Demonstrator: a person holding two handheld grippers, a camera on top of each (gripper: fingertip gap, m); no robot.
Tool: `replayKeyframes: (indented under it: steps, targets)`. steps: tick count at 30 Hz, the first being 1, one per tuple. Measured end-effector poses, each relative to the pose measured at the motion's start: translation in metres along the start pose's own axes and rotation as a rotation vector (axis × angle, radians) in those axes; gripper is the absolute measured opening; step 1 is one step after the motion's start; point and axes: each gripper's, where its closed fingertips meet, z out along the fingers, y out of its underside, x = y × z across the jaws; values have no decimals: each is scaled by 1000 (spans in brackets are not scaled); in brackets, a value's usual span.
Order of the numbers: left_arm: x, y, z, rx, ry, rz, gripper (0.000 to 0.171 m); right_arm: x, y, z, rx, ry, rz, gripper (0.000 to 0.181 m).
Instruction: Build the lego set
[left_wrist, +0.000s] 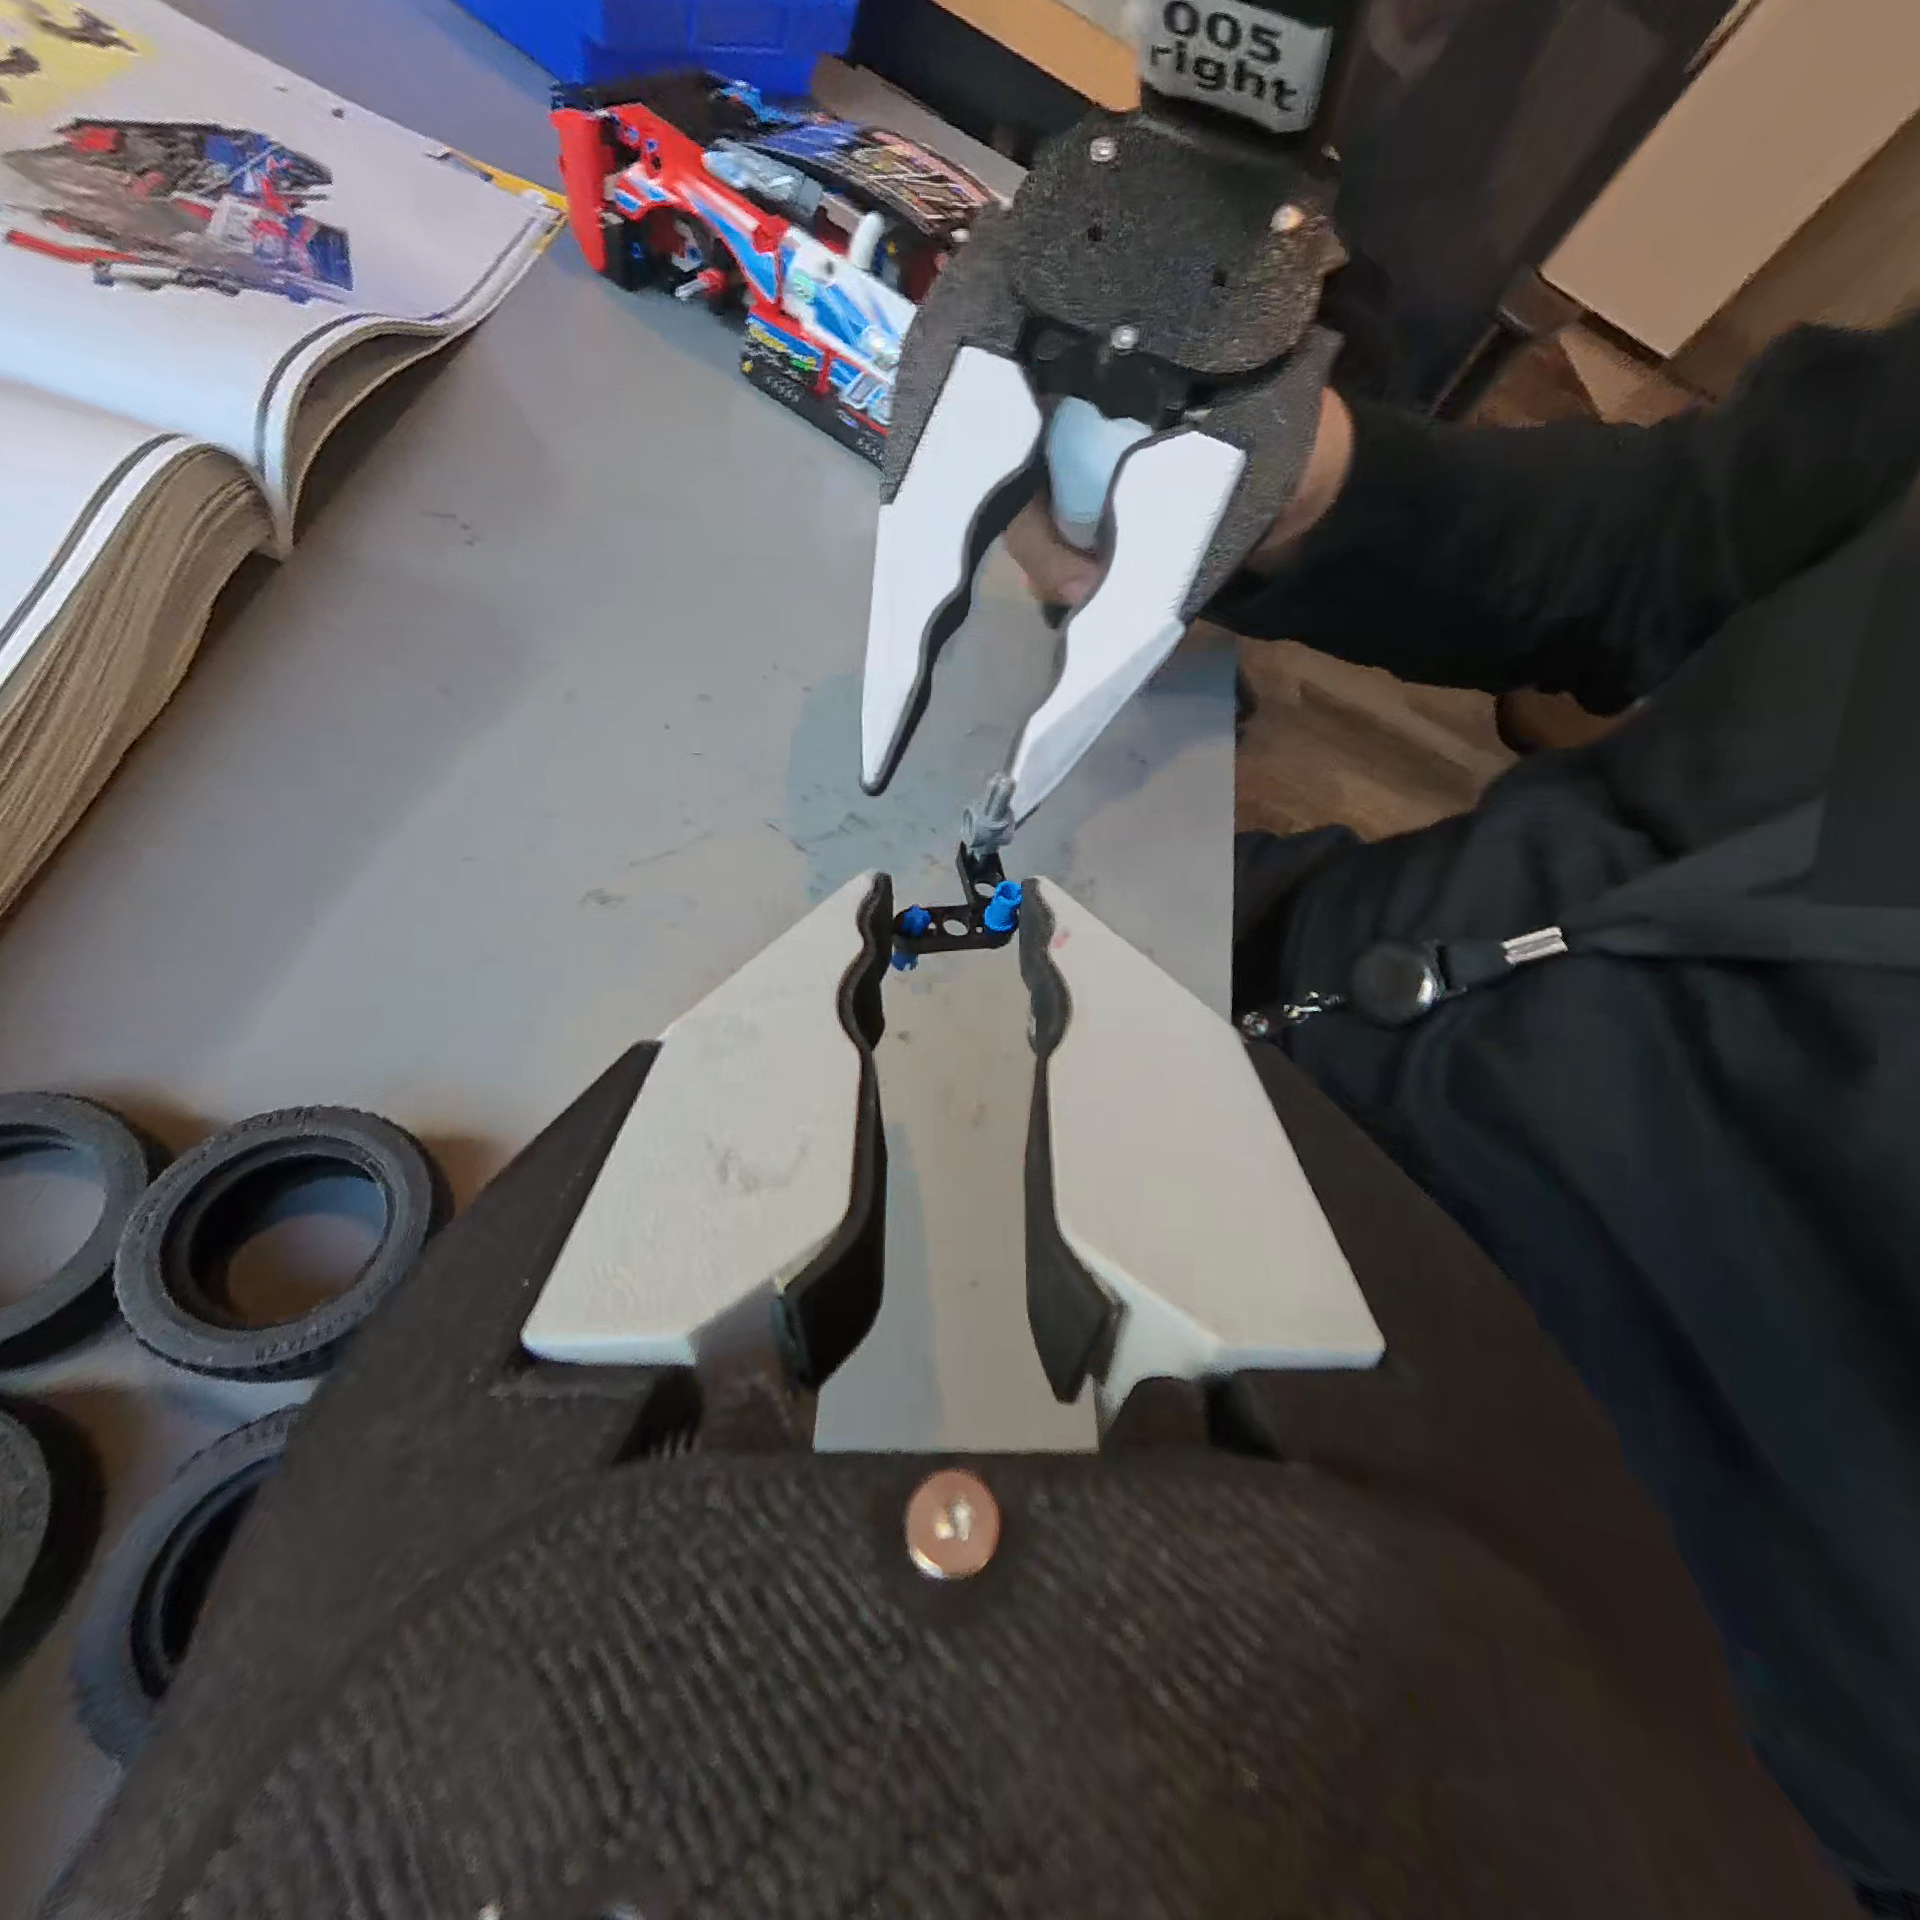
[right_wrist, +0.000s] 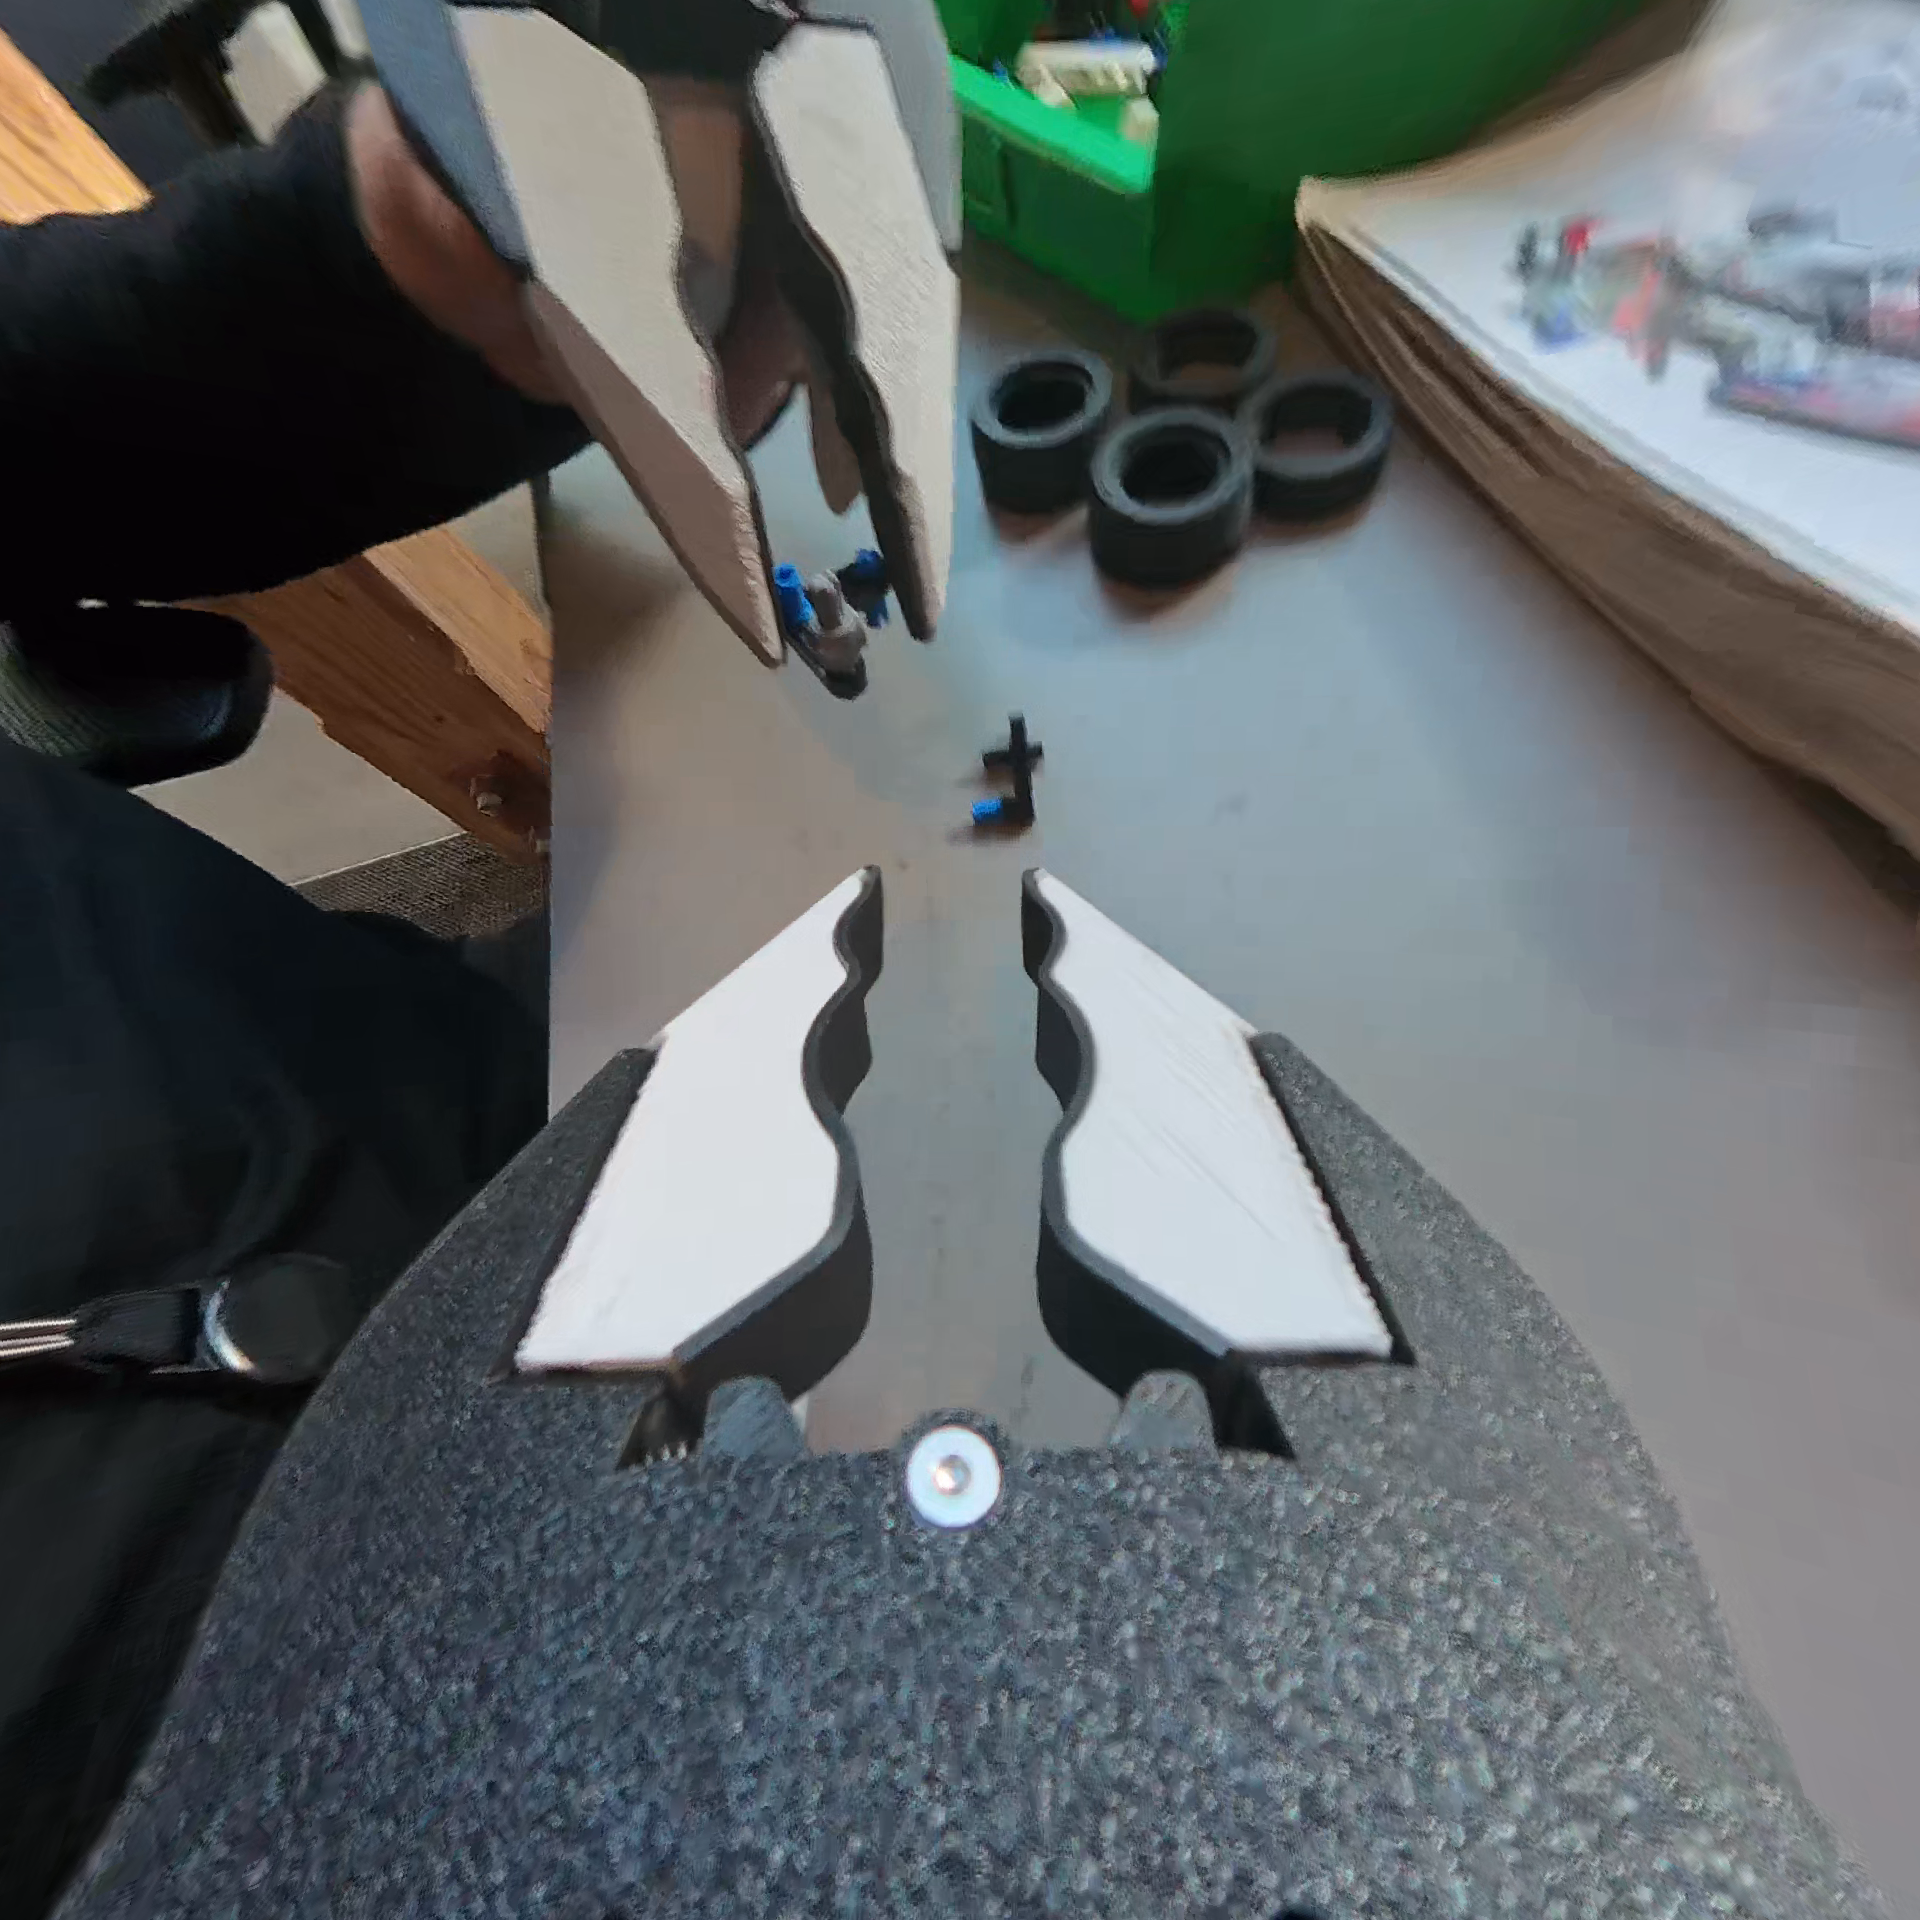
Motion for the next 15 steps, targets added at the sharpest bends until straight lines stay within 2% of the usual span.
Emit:
replayKeyframes:
  steps: [4, 6, 8, 11, 15]
  targets:
    - [18, -15, 1, 84, 91, 147, 22, -21, -28, -3, 153, -106, -148, 26]
    - [21, -18, 2, 100, 104, 211, 22, -34, -37, -11, 221, -182, -170, 26]
    - [22, -18, 6, 89, 111, 241, 22, -38, -45, -18, 288, -191, -175, 20]
    - [23, -16, 13, 43, 136, 236, 22, -33, -42, -23, 303, -172, -171, 12]
    - [24, -24, 18, 57, 159, 243, 22, -32, -35, -24, 300, -152, -195, 13]
